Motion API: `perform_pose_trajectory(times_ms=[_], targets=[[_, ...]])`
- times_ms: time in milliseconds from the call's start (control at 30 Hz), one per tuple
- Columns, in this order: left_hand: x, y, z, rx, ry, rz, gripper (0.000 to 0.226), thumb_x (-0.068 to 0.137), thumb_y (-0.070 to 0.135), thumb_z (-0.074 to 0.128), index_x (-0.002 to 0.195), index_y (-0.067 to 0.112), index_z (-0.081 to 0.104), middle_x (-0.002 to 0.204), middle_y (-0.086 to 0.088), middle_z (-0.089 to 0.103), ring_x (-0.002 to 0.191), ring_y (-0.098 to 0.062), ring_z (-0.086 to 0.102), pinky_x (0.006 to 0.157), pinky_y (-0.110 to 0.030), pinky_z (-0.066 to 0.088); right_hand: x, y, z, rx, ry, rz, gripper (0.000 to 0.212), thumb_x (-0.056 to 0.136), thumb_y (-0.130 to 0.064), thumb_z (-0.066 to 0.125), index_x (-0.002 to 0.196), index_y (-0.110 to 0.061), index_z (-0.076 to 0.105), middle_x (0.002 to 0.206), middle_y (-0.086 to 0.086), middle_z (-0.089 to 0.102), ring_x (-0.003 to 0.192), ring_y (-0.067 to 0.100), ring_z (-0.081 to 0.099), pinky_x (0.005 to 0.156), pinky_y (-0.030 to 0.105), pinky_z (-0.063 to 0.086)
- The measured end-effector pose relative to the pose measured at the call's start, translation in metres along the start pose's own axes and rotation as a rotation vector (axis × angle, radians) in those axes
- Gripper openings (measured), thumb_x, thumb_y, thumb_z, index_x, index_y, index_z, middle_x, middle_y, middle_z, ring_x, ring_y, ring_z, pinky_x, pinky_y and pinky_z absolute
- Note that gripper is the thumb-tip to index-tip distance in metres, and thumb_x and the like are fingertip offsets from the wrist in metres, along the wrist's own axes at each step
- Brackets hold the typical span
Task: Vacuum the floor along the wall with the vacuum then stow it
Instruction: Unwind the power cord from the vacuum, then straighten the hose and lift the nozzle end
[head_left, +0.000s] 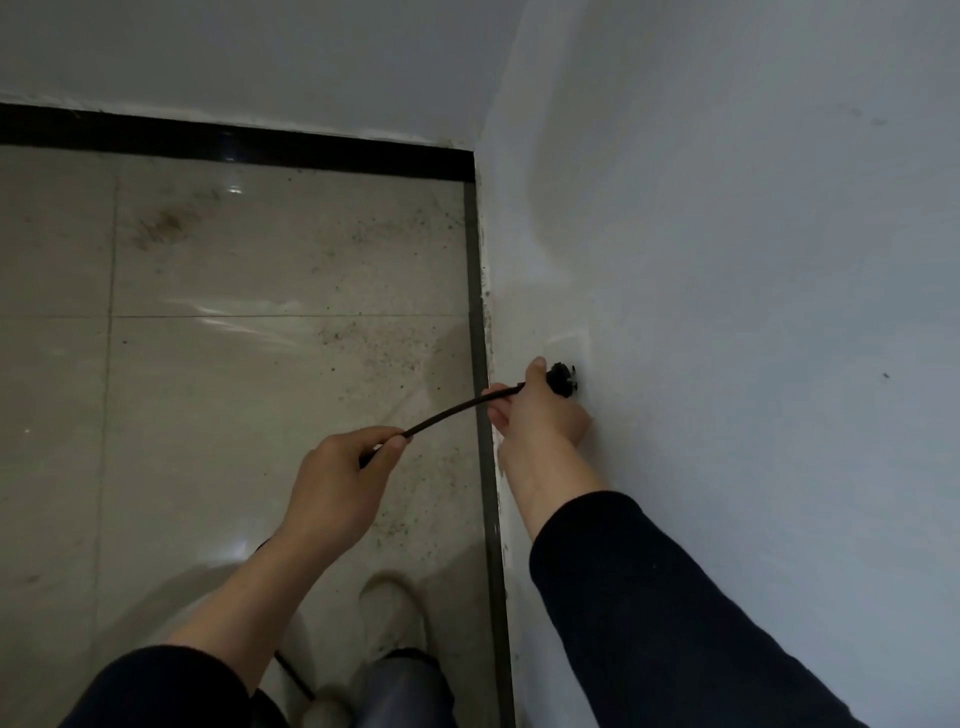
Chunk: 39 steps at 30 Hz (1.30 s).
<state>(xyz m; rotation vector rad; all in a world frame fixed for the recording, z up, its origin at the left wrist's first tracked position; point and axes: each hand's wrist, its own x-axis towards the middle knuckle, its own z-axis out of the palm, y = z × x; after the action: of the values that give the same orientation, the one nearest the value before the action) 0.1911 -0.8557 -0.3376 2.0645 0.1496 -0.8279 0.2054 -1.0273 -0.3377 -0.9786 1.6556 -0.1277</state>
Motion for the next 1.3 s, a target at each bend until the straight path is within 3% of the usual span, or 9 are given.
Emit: perform_pose_trajectory(times_ms=[133, 333, 533, 667, 867, 933, 1033, 1100, 1300], targets=[[0.009, 0.004, 0.004, 0.005, 0.027, 0.009, 0.023, 0.097, 0.028, 0.055, 0.108, 0.02, 0.073, 0.073, -0.001, 0.067, 0.076, -0.023, 0.065, 0.059, -0.027, 0.041, 0.004, -0.006, 0.007, 0.093, 0.002, 0.045, 0.039, 0.094, -0.038, 0.059, 0.078, -0.004, 0.055, 0.076, 0.017, 0.07, 0.056, 0.021, 0.066, 0.052, 0.03, 0.054], [0.012, 0.009, 0.0, -0.003, 0.019, 0.044, 0.018, 0.097, 0.026, 0.055, 0.102, 0.025, 0.072, 0.079, -0.016, 0.069, 0.081, -0.036, 0.064, 0.059, -0.029, 0.039, 0.002, -0.011, 0.006, 0.141, -0.034, 0.072, 0.037, 0.097, -0.032, 0.058, 0.077, -0.001, 0.053, 0.074, 0.019, 0.067, 0.06, 0.024, 0.067, 0.063, 0.039, 0.06], [0.015, 0.006, 0.0, -0.009, 0.019, 0.058, 0.019, 0.096, 0.026, 0.058, 0.104, 0.02, 0.074, 0.064, 0.012, 0.061, 0.056, -0.002, 0.054, 0.051, -0.014, 0.037, 0.0, -0.019, -0.002, 0.108, -0.003, 0.052, 0.029, 0.096, -0.022, 0.06, 0.078, -0.002, 0.052, 0.076, 0.021, 0.065, 0.06, 0.026, 0.067, 0.06, 0.039, 0.059], [0.009, 0.0, -0.002, 0.021, -0.036, 0.085, 0.018, 0.096, 0.025, 0.057, 0.104, 0.023, 0.073, 0.046, 0.016, 0.051, 0.043, 0.002, 0.045, 0.044, -0.013, 0.031, -0.005, -0.022, -0.003, 0.128, -0.034, 0.064, 0.025, 0.097, -0.021, 0.057, 0.081, -0.003, 0.051, 0.08, 0.021, 0.064, 0.064, 0.026, 0.067, 0.066, 0.04, 0.059], [-0.008, -0.015, -0.011, 0.066, -0.09, 0.019, 0.023, 0.099, 0.024, 0.053, 0.117, 0.022, 0.067, 0.068, 0.014, 0.058, 0.056, -0.002, 0.053, 0.049, -0.01, 0.034, -0.013, -0.017, -0.008, -0.063, -0.049, -0.045, 0.028, 0.1, -0.026, 0.052, 0.081, -0.005, 0.051, 0.086, 0.019, 0.068, 0.067, 0.025, 0.069, 0.06, 0.039, 0.059], [-0.023, -0.023, -0.016, 0.037, -0.073, -0.019, 0.028, 0.098, 0.022, 0.053, 0.124, 0.021, 0.064, 0.097, 0.007, 0.068, 0.09, -0.011, 0.065, 0.068, -0.011, 0.039, -0.025, -0.013, -0.012, -0.177, -0.11, -0.057, 0.024, 0.098, -0.025, 0.055, 0.082, -0.008, 0.051, 0.086, 0.016, 0.065, 0.07, 0.023, 0.067, 0.062, 0.037, 0.058], [-0.054, -0.037, -0.03, 0.022, -0.007, -0.109, 0.039, 0.098, 0.02, 0.052, 0.136, 0.018, 0.053, 0.136, -0.004, 0.055, 0.126, -0.018, 0.051, 0.096, -0.017, 0.033, -0.06, 0.01, -0.012, -0.45, -0.217, -0.078, 0.017, 0.094, -0.019, 0.06, 0.081, -0.009, 0.055, 0.083, 0.011, 0.061, 0.067, 0.02, 0.059, 0.057, 0.029, 0.053], [-0.081, -0.048, -0.046, -0.033, 0.084, -0.216, 0.04, 0.097, 0.017, 0.052, 0.137, 0.016, 0.052, 0.136, -0.007, 0.055, 0.125, -0.02, 0.051, 0.098, -0.021, 0.033, -0.091, 0.038, -0.008, -0.573, -0.312, -0.106, 0.012, 0.094, -0.014, 0.056, 0.086, -0.005, 0.058, 0.079, 0.01, 0.059, 0.062, 0.018, 0.055, 0.048, 0.025, 0.05], [-0.173, -0.108, -0.095, -0.256, 0.464, -0.53, 0.032, 0.093, 0.009, 0.051, 0.122, 0.011, 0.063, 0.119, -0.008, 0.066, 0.114, -0.022, 0.058, 0.094, -0.025, 0.039, -0.192, 0.143, 0.008, -0.925, -0.762, -0.198, 0.02, 0.094, -0.005, 0.053, 0.075, -0.011, 0.055, 0.072, 0.008, 0.059, 0.063, 0.016, 0.056, 0.058, 0.025, 0.047]])
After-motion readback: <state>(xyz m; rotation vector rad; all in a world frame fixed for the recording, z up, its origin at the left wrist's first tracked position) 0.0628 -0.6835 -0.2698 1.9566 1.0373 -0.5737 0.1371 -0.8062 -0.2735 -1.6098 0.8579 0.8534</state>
